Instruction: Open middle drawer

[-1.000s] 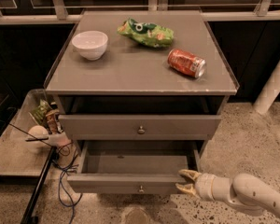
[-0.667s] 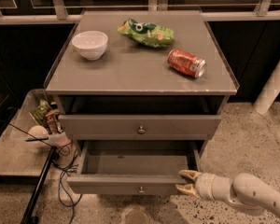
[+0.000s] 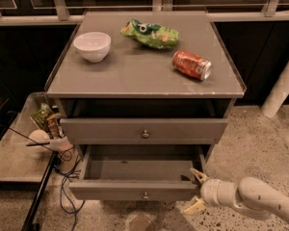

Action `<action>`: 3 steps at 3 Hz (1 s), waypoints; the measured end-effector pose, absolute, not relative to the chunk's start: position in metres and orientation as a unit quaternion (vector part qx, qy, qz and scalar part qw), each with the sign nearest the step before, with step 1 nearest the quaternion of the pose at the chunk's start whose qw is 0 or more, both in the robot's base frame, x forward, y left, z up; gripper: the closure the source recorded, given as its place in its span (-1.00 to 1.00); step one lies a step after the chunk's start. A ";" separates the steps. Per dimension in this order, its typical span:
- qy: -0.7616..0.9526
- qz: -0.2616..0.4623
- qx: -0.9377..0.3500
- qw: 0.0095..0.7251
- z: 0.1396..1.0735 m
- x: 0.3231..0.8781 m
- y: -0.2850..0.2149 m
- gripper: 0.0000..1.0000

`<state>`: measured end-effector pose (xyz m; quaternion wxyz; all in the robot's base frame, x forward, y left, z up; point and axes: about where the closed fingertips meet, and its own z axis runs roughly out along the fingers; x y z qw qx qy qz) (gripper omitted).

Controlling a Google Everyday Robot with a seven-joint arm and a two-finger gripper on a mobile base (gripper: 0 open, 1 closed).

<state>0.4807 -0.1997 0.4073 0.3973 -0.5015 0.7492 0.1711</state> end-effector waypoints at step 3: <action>0.759 0.171 -0.497 0.384 0.399 0.478 -0.207 -0.17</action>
Offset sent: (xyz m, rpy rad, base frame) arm -0.0032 -0.0076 -0.0130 -0.0127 0.0302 -0.0130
